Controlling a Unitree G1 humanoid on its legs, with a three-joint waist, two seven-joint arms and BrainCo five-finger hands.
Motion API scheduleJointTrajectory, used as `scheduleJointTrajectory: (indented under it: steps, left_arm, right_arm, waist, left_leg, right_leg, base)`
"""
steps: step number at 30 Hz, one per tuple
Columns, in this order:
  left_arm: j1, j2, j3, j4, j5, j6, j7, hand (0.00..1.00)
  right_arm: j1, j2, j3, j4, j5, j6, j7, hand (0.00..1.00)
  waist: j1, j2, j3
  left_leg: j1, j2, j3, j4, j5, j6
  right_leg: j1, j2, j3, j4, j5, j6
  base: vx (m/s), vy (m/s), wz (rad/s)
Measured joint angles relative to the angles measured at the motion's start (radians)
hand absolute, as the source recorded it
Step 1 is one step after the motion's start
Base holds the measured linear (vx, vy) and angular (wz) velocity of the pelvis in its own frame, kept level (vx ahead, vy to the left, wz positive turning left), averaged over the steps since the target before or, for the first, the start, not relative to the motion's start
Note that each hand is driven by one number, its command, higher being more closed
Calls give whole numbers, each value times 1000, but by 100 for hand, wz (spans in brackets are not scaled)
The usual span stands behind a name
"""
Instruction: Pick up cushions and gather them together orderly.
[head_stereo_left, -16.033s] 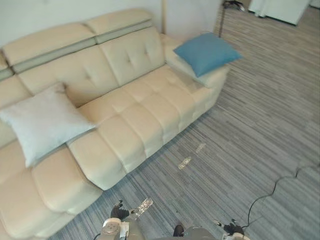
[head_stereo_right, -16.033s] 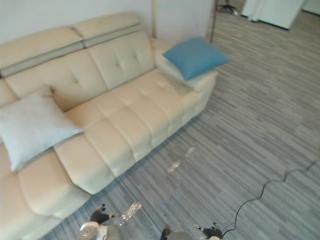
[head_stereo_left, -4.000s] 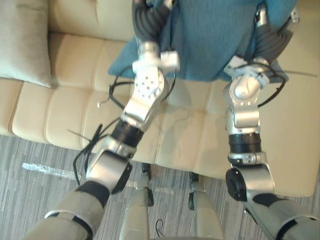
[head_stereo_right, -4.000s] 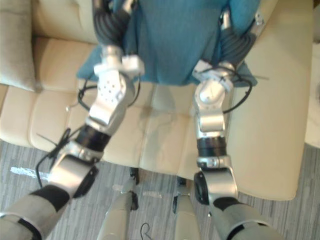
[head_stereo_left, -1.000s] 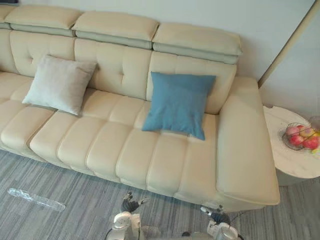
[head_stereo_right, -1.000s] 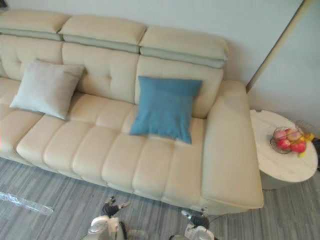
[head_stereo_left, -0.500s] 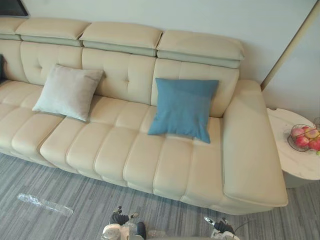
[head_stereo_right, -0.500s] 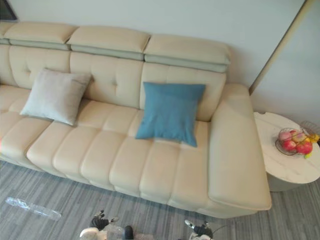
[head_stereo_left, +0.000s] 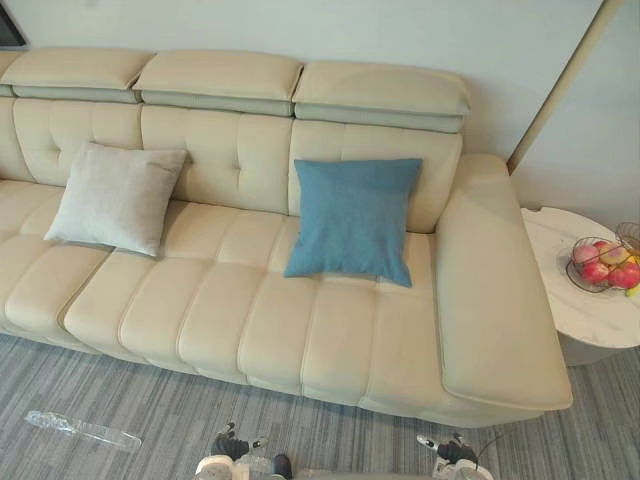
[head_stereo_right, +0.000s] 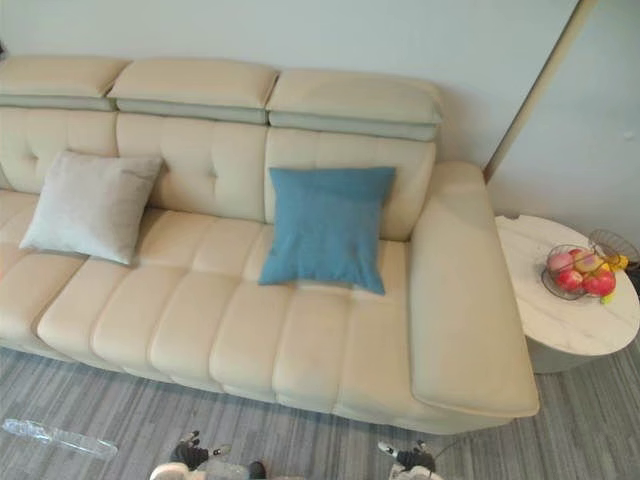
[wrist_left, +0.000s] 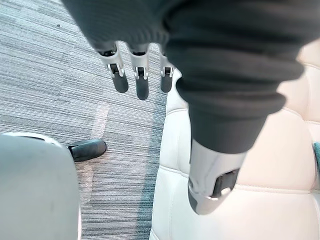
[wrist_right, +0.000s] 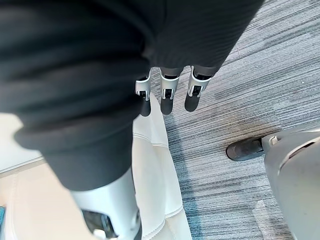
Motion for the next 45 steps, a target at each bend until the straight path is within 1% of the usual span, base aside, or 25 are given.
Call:
scheduleJointTrajectory:
  steps: [7, 10, 13, 16, 18, 20, 21, 22, 23, 24, 25, 26, 27, 28, 29, 30, 31, 32, 35, 36, 37, 38, 40, 41, 45]
  left_arm:
    - [2, -12, 0, 5, -2, 2, 0, 0]
    - [2, -44, 23, -2, -3, 6, 0, 0]
    - [2, -51, 60, -36, -4, 9, 0, 0]
    - [2, -62, 91, -42, -3, 14, 0, 0]
    - [0, -63, 101, -41, -1, 22, 0, 0]
    - [-10, -57, 101, -43, 17, 23, 0, 0]
    - [-11, -56, 100, -45, 17, 23, 0, 0]
    - [-12, -54, 100, -54, 17, 23, 1, 0]
    - [-11, -54, 98, -65, 16, 24, 2, 0]
    - [-24, -52, 96, -68, 16, 25, 2, 0]
    - [-34, -52, 95, -69, 16, 28, 1, 0]
    - [-47, -49, 98, -69, 16, 28, 2, 0]
    - [-54, -52, 96, -61, 16, 27, 1, 0]
    - [-65, -58, 87, -56, 16, 27, 1, 0]
    - [-73, -72, 87, -48, 16, 25, 1, 0]
    - [-79, -76, 86, -42, 15, 19, 1, 0]
    - [-85, -62, 74, -45, 13, 20, 5, 0]
    - [-86, -52, 64, -41, 12, 20, 5, 0]
    - [-39, -37, 72, -20, 13, 29, 2, 0]
    - [-21, -39, 73, -19, 14, 30, 2, 0]
    - [-3, -46, 73, -19, 11, 29, 1, 0]
    - [3, -59, 78, -23, -2, 25, 0, 0]
    - [-6, -71, 78, -23, -16, 22, -1, 0]
    - [-5, -80, 78, -25, -24, 19, -1, 0]
    - [6, -94, 94, -49, -45, 9, 0, 0]
  right_arm:
    - [38, 0, 2, -3, -28, 15, 0, 0]
    - [72, 2, 31, -59, -40, 27, -1, 0]
    - [82, 11, 82, -121, -42, 35, -3, 0]
    - [83, 11, 87, -131, -42, 38, -3, 0]
    - [89, 21, 89, -165, -59, 45, -4, 0]
    - [80, 33, 115, -199, -80, 49, -7, 0]
    - [79, 32, 119, -199, -81, 49, -7, 0]
    - [76, 40, 126, -199, -82, 49, -7, 0]
    - [70, 52, 129, -199, -81, 49, -7, 0]
    - [63, 65, 129, -200, -81, 47, -6, 0]
    - [70, 72, 130, -196, -85, 48, -6, 0]
    - [70, 71, 131, -196, -93, 46, -6, 0]
    - [68, 68, 145, -183, -112, 42, -5, 0]
    - [54, 48, 164, -163, -121, 38, -5, 0]
    - [21, 14, 168, -144, -123, 41, -3, 0]
    - [-2, 3, 162, -119, -124, 48, -3, 0]
    - [-4, 1, 160, -115, -125, 49, 0, 0]
    - [-4, -1, 161, -113, -131, 52, 1, 0]
    - [-1, -3, 170, -116, -155, 49, 5, 0]
    - [-1, -6, 174, -115, -156, 46, 5, 0]
    - [-1, -17, 177, -112, -155, 46, 6, 0]
    - [0, -31, 177, -109, -155, 46, 5, 0]
    - [-6, -70, 175, -84, -155, 47, 4, 0]
    - [-11, -91, 174, -66, -155, 50, 3, 0]
    - [10, -91, 156, -72, -154, 59, 2, 0]
  waist:
    - [-9, 6, 13]
    - [-16, 8, 30]
    - [-14, -7, 61]
    - [-18, -5, 58]
    - [-18, -4, 56]
    - [-21, -11, 51]
    - [-21, -12, 51]
    - [-17, -16, 45]
    - [-15, -19, 44]
    - [-26, -31, 42]
    - [-35, -38, 40]
    - [-37, -39, 39]
    - [-35, -45, 39]
    - [-42, -42, 36]
    - [-34, 15, 28]
    - [-42, 36, 25]
    - [-45, 28, 27]
    - [-44, 30, 39]
    - [-52, 39, 56]
    - [-51, 37, 56]
    - [-47, 33, 60]
    - [-45, 28, 66]
    - [-41, 48, 77]
    - [-37, 55, 78]
    - [-8, 75, 86]
  left_leg:
    - [34, 1, 4, 0, 1, 0]
    - [62, 11, 34, 15, -6, -3]
    - [-3, 45, 49, 204, -104, -12]
    - [-24, 78, 112, 269, -168, -16]
    - [-40, 97, 159, 300, -208, -25]
    - [-50, 145, 305, 337, -233, -26]
    - [-49, 153, 325, 339, -232, -27]
    - [-50, 177, 392, 355, -231, -30]
    - [-50, 193, 438, 364, -232, -30]
    - [-42, 209, 482, 384, -232, -31]
    - [-28, 223, 505, 410, -232, -31]
    - [-18, 224, 502, 431, -231, -27]
    - [-17, 227, 484, 468, -229, 20]
    - [-31, 172, 436, 407, -260, 34]
    - [-34, 159, 435, 317, -207, 68]
    - [-10, 171, 504, 281, -192, -2]
    - [5, 162, 541, 283, -189, -5]
    - [21, 177, 574, 291, -185, -12]
    - [78, 257, 635, 408, -183, -16]
    - [73, 287, 612, 488, -181, -9]
    - [36, 302, 488, 599, -175, 44]
    - [15, 269, 370, 619, -200, 50]
    - [-26, 158, 157, 660, -286, 40]
    - [-55, 106, 109, 678, -318, 46]
    - [-136, 23, 20, 646, -345, 55]
  right_leg:
    - [32, 1, 2, 11, -5, -7]
    - [18, 3, 38, 79, -34, -7]
    - [-54, 20, 129, 181, -68, -9]
    - [-122, 54, 233, 213, -73, -6]
    - [-173, 91, 331, 210, -50, -4]
    - [-248, 127, 421, 179, 23, -21]
    - [-254, 126, 411, 172, 34, -27]
    - [-288, 112, 345, 168, 56, -52]
    - [-316, 85, 243, 196, 57, -57]
    - [-350, 32, 64, 261, 62, -76]
    - [-347, 14, -33, 289, 65, -82]
    - [-341, 27, -46, 289, 75, -86]
    - [-325, 40, -23, 277, 99, -107]
    - [-321, 55, 3, 223, 145, -121]
    - [-310, 77, -8, 157, 182, -130]
    - [-313, 41, -164, 230, 96, -128]
    - [-303, -13, -278, 278, 16, -89]
    - [-296, -7, -294, 268, 20, -80]
    - [-261, 94, -183, 221, 33, -121]
    - [-259, 119, -132, 230, 20, -129]
    - [-253, 148, -53, 229, 16, -139]
    - [-253, 165, -3, 224, 17, -141]
    - [-236, 208, 127, 205, 28, -173]
    - [-228, 232, 200, 203, 30, -176]
    - [-182, 308, 396, 190, 38, -189]
  base:
    - [0, 0, 0]
    - [-67, -12, -20]
    - [-131, -13, -70]
    - [-127, -6, -106]
    - [-71, 31, -150]
    - [-51, 31, -189]
    - [-29, 18, -173]
    - [-1, 4, -123]
    - [35, -4, -157]
    - [104, -46, -121]
    - [117, -64, -110]
    - [109, -119, -108]
    - [41, -102, -120]
    - [14, -85, -138]
    - [19, -8, -133]
    - [93, -5, -117]
    - [104, -77, -109]
    - [72, -133, -93]
    - [18, -218, -126]
    - [67, -285, -173]
    - [68, -217, -179]
    - [125, -196, -190]
    - [105, -54, -182]
    - [119, -25, -181]
    - [113, 64, -201]
